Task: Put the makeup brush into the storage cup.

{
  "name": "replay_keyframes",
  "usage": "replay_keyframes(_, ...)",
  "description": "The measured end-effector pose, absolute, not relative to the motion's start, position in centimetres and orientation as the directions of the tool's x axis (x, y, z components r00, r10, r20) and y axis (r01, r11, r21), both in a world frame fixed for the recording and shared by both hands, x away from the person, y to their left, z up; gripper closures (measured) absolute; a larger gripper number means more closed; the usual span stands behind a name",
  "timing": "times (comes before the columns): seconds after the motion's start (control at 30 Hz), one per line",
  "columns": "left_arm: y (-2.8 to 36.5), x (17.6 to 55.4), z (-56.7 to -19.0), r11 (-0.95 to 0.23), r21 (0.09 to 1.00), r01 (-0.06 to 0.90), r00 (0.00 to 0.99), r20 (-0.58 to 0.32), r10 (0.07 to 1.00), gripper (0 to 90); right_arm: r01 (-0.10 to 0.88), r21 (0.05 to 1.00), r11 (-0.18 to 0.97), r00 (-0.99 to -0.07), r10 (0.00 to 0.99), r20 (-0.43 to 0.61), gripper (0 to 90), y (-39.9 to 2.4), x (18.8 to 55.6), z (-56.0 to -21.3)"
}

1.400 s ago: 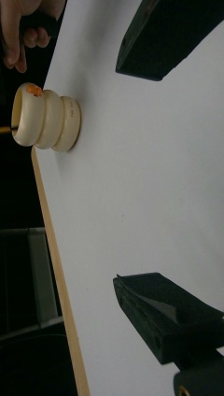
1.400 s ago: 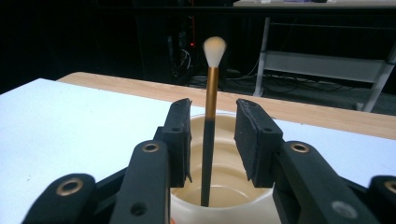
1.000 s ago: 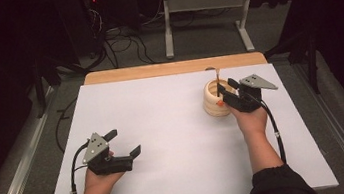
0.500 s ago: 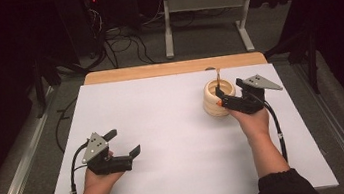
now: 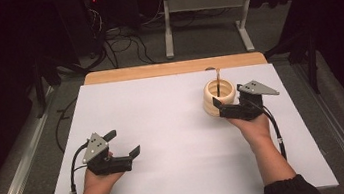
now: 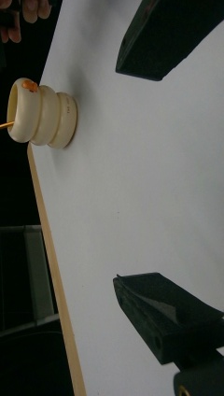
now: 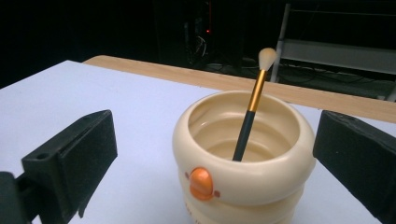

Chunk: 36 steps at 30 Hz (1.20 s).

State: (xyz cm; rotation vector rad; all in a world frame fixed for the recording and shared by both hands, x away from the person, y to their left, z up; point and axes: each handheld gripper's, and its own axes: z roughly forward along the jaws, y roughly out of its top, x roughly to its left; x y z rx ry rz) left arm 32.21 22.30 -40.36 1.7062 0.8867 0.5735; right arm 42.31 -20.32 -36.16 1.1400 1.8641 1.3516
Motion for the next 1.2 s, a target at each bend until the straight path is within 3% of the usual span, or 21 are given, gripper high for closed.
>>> replay_keyframes(0.6,21.9,31.8,-40.6,-0.158,0.943,0.292,0.591,-0.047,0.806,1.6,0.283,0.946,0.16,-0.531,0.847,0.016,1.0,-22.7,38.1,-36.9)
replay_keyframes(1.2,22.5,29.7,-40.6,-0.133,0.942,0.309,0.575,-0.074,0.815,1.6,0.24,0.96,0.142,-0.526,0.85,0.006,0.9,-26.2,33.2,-38.4)
